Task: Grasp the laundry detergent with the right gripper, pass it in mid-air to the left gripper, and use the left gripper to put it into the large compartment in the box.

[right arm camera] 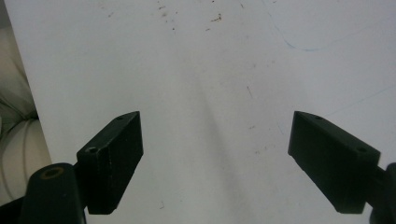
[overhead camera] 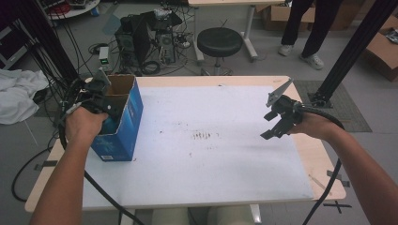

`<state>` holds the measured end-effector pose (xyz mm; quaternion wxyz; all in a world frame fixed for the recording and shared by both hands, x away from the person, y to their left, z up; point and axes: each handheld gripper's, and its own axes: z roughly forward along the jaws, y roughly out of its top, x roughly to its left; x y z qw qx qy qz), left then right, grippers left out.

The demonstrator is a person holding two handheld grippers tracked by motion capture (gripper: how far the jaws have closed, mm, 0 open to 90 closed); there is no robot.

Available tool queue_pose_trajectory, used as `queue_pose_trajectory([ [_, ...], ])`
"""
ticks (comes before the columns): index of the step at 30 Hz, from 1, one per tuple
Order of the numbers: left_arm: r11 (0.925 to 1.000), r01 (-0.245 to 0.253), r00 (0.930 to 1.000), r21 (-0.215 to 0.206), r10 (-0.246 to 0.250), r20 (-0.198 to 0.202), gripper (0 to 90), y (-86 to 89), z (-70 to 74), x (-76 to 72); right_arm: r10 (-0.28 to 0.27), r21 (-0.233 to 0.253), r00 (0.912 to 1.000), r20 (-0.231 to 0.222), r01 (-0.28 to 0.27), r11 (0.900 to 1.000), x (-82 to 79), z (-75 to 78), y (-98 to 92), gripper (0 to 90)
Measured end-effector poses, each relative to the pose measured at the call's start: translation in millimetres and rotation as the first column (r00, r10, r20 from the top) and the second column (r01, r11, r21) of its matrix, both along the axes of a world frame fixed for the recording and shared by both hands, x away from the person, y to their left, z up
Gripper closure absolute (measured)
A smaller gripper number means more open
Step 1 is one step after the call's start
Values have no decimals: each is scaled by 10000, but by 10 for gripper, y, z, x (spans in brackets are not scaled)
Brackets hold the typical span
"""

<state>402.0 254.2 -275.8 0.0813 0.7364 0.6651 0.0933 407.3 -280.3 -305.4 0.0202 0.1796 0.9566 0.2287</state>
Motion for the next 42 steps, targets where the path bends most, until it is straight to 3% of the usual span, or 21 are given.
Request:
queue_pose_trajectory([
  [17,10000,84,9999,-23,-84,144,321,-7,8,-22,27,11,10000,-28,-27,10000,-30,-3,4,179],
  [35,9992,406,9967,61,-409,704,268,7,251,-64,123,2,9999,99,-123,9999,-26,66,28,177],
  [42,9981,586,9938,193,-602,933,267,-9,447,-75,55,14,9999,131,-55,10000,-13,98,33,175],
])
